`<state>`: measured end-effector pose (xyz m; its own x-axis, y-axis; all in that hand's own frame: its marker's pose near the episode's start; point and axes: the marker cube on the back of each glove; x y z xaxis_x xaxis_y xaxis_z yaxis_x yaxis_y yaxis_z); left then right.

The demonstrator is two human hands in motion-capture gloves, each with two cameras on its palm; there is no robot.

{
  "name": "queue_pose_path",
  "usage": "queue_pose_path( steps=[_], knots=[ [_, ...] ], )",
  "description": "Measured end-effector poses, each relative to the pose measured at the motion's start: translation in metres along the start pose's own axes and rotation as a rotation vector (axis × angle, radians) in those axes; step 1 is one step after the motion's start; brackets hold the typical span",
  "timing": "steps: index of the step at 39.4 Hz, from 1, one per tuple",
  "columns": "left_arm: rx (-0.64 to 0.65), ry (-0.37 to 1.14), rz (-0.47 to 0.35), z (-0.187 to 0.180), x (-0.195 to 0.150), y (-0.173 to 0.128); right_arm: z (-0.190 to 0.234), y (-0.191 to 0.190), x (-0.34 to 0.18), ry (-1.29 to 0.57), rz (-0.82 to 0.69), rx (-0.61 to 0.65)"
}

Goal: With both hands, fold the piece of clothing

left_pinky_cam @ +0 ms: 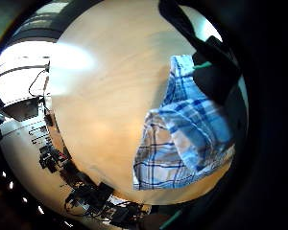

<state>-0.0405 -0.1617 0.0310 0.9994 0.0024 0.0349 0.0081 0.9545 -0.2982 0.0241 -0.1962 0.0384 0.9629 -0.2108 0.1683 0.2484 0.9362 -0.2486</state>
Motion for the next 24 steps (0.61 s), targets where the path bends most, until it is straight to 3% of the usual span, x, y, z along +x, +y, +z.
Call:
queue_pose_path(
  steps=[3, 6, 8, 10, 12, 14, 18, 22, 24],
  knots=[
    [0.036, 0.08, 0.123, -0.004, 0.011, 0.002, -0.007, 0.005, -0.007, -0.038, -0.057, 0.073],
    [0.103, 0.016, 0.056, -0.012, 0.005, 0.009, -0.029, 0.017, 0.01, 0.124, 0.125, 0.263],
    [0.213, -0.018, 0.065, -0.021, 0.004, 0.013, -0.043, 0.031, 0.02, 0.173, 0.194, 0.378],
    [0.374, -0.03, 0.116, -0.031, 0.008, 0.016, -0.057, 0.044, 0.025, 0.151, 0.202, 0.495],
    [0.495, -0.095, 0.065, -0.037, 0.005, 0.023, -0.066, 0.058, 0.026, 0.082, 0.188, 0.573],
    [0.549, -0.144, 0.003, -0.037, 0.004, 0.034, -0.068, 0.073, 0.026, 0.001, 0.181, 0.597],
    [0.617, -0.198, -0.031, -0.028, 0.011, 0.05, -0.059, 0.108, 0.035, -0.149, 0.233, 0.567],
    [0.68, -0.243, -0.033, -0.009, 0.022, 0.045, -0.035, 0.134, 0.052, -0.289, 0.35, 0.529],
    [0.659, -0.261, -0.044, 0.003, 0.025, 0.041, -0.024, 0.134, 0.055, -0.349, 0.314, 0.532]
  ],
)
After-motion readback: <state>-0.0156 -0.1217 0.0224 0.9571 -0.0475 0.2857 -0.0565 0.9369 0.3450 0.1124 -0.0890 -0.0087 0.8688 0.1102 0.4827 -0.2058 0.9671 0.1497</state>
